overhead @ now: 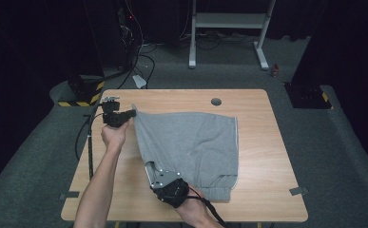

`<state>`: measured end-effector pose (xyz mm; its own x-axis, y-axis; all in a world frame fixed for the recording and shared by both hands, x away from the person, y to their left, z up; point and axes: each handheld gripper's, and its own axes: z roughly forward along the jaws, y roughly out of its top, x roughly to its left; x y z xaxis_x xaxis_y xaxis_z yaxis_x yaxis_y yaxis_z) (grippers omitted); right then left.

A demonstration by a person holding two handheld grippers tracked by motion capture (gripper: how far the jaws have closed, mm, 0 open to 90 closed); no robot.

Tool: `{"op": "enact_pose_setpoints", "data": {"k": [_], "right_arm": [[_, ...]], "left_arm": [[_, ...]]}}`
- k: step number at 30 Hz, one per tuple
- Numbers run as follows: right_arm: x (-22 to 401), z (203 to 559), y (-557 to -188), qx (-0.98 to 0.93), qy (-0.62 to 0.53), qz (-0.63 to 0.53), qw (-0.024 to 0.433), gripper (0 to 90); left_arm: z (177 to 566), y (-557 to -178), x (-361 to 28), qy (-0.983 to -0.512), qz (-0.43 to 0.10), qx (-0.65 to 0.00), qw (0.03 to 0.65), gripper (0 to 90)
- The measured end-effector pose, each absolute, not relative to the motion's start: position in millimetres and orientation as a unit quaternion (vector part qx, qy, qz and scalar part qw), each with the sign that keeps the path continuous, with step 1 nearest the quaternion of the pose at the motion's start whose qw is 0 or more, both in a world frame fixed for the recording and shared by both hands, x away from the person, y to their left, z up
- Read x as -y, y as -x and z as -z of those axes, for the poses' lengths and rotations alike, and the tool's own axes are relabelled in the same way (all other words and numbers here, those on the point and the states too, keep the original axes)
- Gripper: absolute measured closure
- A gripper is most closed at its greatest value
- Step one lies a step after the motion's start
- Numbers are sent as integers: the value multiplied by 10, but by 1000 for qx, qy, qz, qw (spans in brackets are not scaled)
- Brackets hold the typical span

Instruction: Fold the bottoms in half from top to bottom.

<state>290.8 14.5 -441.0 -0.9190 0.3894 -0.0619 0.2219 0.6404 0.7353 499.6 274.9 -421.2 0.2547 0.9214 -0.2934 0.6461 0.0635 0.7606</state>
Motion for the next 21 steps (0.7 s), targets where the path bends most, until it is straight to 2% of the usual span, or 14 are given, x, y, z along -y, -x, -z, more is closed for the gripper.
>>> {"op": "enact_pose_setpoints", "data": {"k": [14,21], "right_arm": [[-345,4138,-2894,-888,-142,-428,86,856],[-171,4159,-2882,-875,-166,-446,86,855]], "left_arm": [[3834,-4800,-3078,-656,-198,-588,429,870],[3747,-4873,-2831,-673,-201,-566,433,870]]}}
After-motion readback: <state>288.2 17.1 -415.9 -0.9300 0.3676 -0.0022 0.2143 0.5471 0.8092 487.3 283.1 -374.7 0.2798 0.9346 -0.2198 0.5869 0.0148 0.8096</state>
